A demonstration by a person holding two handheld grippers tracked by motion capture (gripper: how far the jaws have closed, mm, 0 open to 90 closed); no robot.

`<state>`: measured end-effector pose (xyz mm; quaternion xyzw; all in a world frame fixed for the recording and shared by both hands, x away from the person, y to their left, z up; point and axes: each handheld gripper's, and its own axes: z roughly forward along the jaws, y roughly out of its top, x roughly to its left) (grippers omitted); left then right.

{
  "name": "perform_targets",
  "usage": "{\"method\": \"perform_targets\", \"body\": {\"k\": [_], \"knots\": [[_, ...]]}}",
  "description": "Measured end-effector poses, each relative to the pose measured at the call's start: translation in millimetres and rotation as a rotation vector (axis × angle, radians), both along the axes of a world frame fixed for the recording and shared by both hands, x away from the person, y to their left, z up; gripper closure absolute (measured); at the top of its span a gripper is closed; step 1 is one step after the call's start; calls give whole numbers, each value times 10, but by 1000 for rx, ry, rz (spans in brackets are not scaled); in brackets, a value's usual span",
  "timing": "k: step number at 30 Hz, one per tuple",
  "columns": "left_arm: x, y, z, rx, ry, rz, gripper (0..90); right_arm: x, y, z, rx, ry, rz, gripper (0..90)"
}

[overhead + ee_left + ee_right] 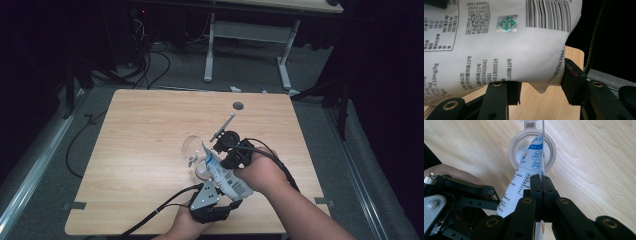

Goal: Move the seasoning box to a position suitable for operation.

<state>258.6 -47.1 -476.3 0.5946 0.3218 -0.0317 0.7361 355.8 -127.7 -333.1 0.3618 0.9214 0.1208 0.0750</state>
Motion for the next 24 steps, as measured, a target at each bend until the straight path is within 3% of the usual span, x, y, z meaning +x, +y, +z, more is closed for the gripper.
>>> {"method": "perform_targets", "body": {"k": [24], "knots": [[18,20,33,-10,0,0,557,20,22,35,-2,-6,5,900]]}}
